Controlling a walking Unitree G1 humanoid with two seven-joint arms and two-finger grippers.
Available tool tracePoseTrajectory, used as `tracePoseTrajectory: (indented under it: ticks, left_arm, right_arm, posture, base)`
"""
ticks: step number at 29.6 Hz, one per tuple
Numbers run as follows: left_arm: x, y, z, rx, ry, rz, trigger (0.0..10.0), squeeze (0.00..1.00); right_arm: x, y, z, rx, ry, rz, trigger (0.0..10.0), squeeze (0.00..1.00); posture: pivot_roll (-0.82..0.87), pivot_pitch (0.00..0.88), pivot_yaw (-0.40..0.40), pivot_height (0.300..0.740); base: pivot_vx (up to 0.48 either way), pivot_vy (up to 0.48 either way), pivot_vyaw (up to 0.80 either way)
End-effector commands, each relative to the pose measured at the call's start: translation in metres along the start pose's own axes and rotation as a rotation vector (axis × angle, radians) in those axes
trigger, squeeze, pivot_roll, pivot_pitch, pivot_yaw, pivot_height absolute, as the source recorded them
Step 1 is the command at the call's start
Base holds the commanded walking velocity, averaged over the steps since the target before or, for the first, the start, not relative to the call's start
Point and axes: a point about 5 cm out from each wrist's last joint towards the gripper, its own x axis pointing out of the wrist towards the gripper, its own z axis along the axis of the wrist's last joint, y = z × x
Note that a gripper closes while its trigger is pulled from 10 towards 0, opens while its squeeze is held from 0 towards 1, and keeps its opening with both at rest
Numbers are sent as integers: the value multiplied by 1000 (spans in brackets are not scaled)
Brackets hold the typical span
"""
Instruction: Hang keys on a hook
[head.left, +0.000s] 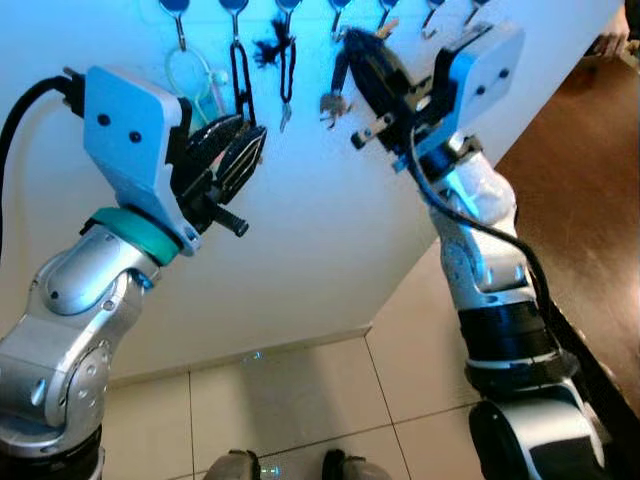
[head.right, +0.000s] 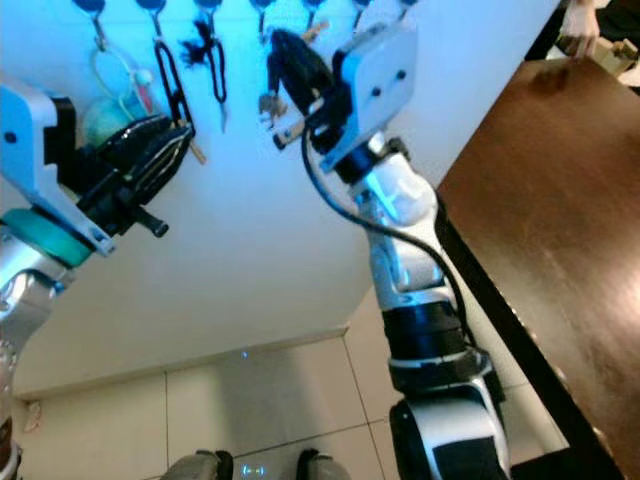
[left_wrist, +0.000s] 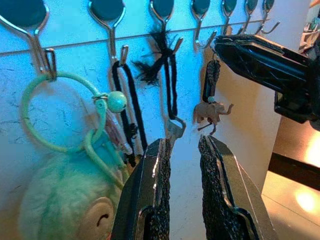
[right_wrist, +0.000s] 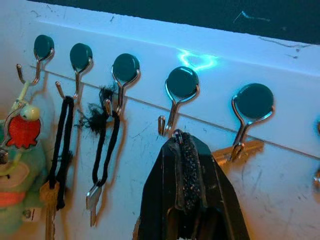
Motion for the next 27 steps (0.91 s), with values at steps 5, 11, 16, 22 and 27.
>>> tracePoseTrajectory:
  ticks: [5,11,16,22,27]
  left_arm:
    - [1,-1,-2,-4,11,-5,10000,0]
    - [3,-2,-1,-3,7,-11,10000,0]
    - [3,-2,-1,-1,7,-10,10000,0]
    - [3,-2,-1,-2,7,-11,10000,0]
    - [3,-3,-1,-3,5,-15,10000,0]
  right_arm:
    - [-21,10,-6,38,32,71,10000,0]
    - [-18,11,5,25,-16,123,10000,0]
    - [-16,16,7,-2,-21,167,10000,0]
    - [-10,23,11,-27,-39,220,10000,0]
    - [2,24,19,-35,-86,209,10000,0]
  posture:
    - [125,132,20,740]
    - [128,129,21,740]
    - [131,128,20,740]
    - [130,127,21,740]
    - [132,119,18,740]
  base:
    - [0,0,0]
    - [0,0,0]
    - [0,0,0]
    - [0,0,0]
    - [0,0,0]
